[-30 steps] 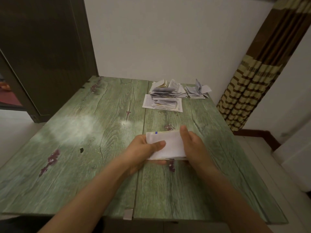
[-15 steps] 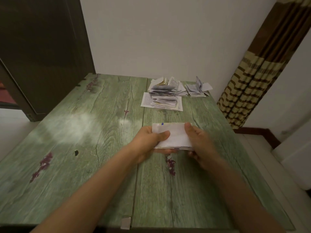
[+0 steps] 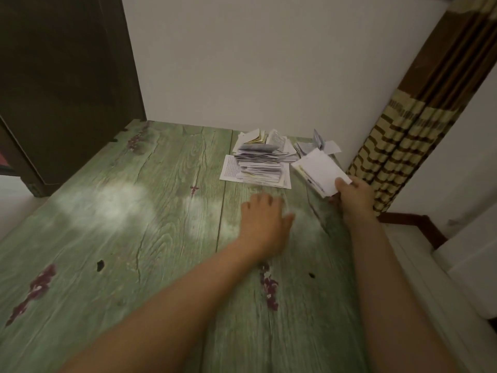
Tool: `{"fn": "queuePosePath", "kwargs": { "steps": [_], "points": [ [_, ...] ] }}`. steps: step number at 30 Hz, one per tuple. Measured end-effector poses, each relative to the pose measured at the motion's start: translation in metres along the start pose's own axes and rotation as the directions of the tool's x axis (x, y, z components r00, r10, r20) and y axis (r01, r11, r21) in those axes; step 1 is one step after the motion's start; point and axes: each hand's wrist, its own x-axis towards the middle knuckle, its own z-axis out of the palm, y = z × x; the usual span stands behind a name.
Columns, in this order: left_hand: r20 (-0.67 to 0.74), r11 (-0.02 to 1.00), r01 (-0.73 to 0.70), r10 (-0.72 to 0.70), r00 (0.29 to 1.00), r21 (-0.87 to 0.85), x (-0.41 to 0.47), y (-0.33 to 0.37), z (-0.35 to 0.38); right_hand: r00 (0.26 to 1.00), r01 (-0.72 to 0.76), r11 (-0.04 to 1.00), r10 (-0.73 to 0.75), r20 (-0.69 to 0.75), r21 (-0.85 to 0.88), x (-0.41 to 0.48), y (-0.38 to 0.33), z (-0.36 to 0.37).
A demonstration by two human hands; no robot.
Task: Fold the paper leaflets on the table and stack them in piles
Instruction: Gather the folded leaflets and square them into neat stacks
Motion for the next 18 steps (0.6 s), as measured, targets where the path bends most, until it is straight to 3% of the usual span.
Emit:
{"fn": "queuePosePath", "kwargs": {
  "steps": [2,5,11,18],
  "points": [
    [0.010,0.975,-0.128,0.129,0.992,0.180,0.001,0.007,0.015,0.992,0.025,0.992,-0.040,-0.118,-0.123,0.013,0.010,0.015],
    [-0.006,0.959,-0.194,0.199,0.980,0.206,0.017,0.014,0.023,0.972,0.082,0.966,-0.132,-0.192,-0.245,0.018,0.015,0.029],
    [0.007,0.955,-0.208,0.212,0.977,0.209,0.052,0.028,0.033,0.936,0.143,0.830,-0.291,-0.198,-0.540,0.018,0.023,0.038],
    [0.022,0.969,-0.169,0.168,0.986,0.181,0.079,0.036,0.041,0.953,0.109,0.777,-0.259,-0.157,-0.620,0.029,0.023,0.037]
  ]
}}
